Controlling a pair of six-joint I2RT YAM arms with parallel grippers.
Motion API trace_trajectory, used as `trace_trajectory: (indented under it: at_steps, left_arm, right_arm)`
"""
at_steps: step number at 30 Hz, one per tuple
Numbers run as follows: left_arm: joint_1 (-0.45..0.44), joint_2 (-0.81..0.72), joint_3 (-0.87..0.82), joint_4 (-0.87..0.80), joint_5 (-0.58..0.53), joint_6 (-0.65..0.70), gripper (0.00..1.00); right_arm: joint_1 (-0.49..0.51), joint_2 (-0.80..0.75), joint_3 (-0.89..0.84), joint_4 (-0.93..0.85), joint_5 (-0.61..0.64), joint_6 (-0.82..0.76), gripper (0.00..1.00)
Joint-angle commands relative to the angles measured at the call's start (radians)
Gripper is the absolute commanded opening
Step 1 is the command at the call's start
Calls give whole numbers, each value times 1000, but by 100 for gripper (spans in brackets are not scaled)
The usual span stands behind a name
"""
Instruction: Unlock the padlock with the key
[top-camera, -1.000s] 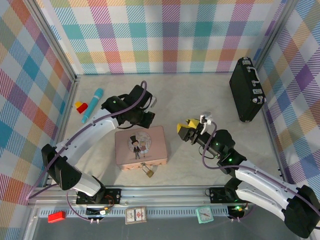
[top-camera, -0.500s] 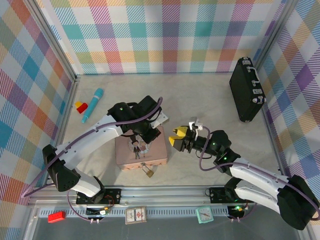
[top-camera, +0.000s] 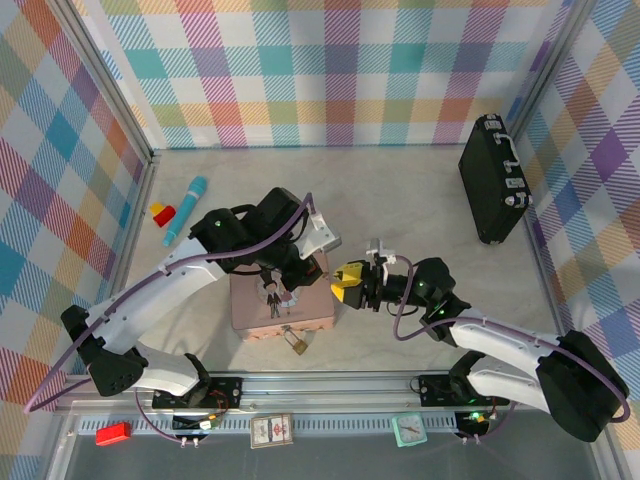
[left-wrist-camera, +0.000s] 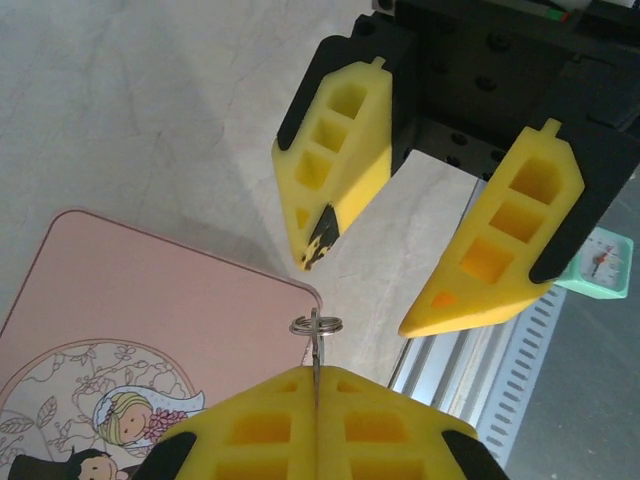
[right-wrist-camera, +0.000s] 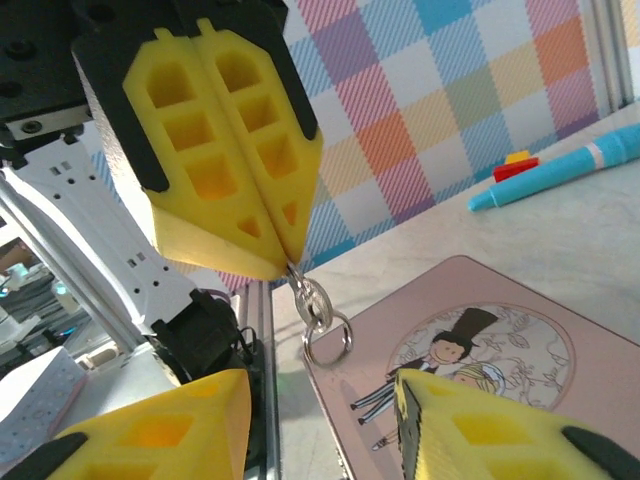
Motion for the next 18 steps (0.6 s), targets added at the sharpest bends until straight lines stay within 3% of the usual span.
trace_trajectory:
  at_steps: [1,18]
  left_arm:
    - [-9,-24,-15,19,62,31,0]
    - [-14,-26,-29,28,134,45,0]
  right_arm:
    - [-4,-15,44,46,-70,-12,39]
    - [-3,-36,67,14,-138,-20,22]
